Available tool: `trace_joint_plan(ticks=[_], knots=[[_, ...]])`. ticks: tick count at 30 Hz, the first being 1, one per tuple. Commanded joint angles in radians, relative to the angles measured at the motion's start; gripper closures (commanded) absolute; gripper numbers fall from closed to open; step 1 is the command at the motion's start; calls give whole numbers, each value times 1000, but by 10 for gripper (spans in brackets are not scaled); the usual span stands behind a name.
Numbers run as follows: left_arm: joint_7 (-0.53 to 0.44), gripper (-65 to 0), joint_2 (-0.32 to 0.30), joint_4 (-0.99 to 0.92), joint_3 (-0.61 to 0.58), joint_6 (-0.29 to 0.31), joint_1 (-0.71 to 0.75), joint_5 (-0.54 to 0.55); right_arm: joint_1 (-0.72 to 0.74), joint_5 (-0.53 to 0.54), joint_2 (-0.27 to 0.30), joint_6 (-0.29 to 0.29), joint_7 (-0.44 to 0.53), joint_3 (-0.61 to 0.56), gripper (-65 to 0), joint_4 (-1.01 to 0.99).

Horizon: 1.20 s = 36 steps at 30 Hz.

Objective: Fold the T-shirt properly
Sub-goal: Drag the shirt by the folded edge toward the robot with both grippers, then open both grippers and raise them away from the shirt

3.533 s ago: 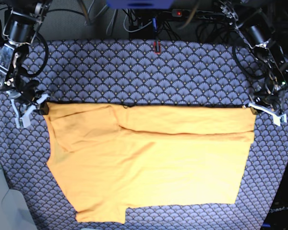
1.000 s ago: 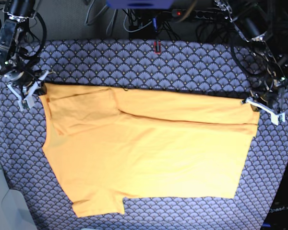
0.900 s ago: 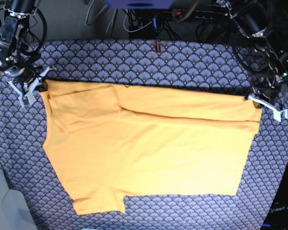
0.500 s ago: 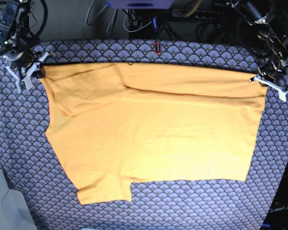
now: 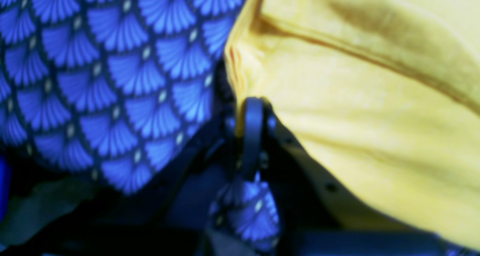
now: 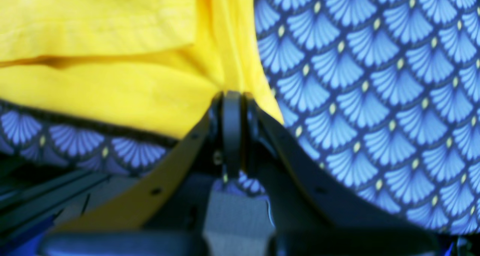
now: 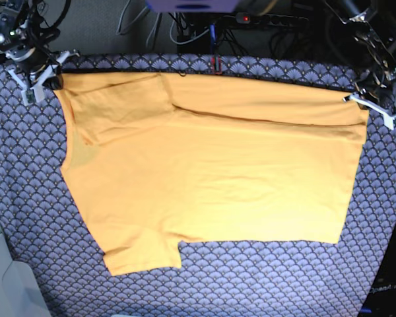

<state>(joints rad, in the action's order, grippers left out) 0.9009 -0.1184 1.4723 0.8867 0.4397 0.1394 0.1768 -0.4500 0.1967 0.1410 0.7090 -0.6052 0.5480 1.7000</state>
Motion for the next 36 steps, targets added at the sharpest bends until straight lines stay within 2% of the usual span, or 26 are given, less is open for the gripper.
trace_joint_plan(ticks=[1, 3, 5, 12, 14, 17, 20, 22, 26, 31, 36], knots=[[-6, 0, -16, 17, 7, 14, -2, -12, -8, -4, 13, -11, 12, 11, 0, 15], [-1, 0, -14, 17, 7, 67, -2, -16, -11, -4, 6, -11, 12, 13, 0, 15], [5, 0, -13, 17, 7, 89, -4, -15, -11, -4, 6, -11, 12, 13, 0, 15], [7, -2, -13, 8, 7, 92, -7, -20, -10, -6, 1, -11, 3, 13, 0, 15], [4, -90, -13, 9, 9, 92, -4, -20, -11, -6, 1, -11, 3, 13, -51, 15], [-2, -298, -7, 17, 18, 100, 10, -13, -11, -6, 1, -11, 3, 14, -161, 15], [-7, -419, 9, 18, 62, 101, 16, -12, -8, 1, -1, -11, 1, 65, -233, 15], [-7, -428, 9, 18, 73, 117, 16, -12, 0, 1, -1, -11, 1, 106, -256, 15], [-6, -427, 3, 21, 81, 216, 16, -13, 23, 2, 1, -11, 1, 166, -256, 22], [-6, -427, 0, 24, 162, 233, 15, -13, 86, -3, 10, -11, 1, 275, -256, 21], [-6, -427, -27, 24, 213, 233, 15, -13, 196, -4, 93, -11, 1, 287, -260, 13]])
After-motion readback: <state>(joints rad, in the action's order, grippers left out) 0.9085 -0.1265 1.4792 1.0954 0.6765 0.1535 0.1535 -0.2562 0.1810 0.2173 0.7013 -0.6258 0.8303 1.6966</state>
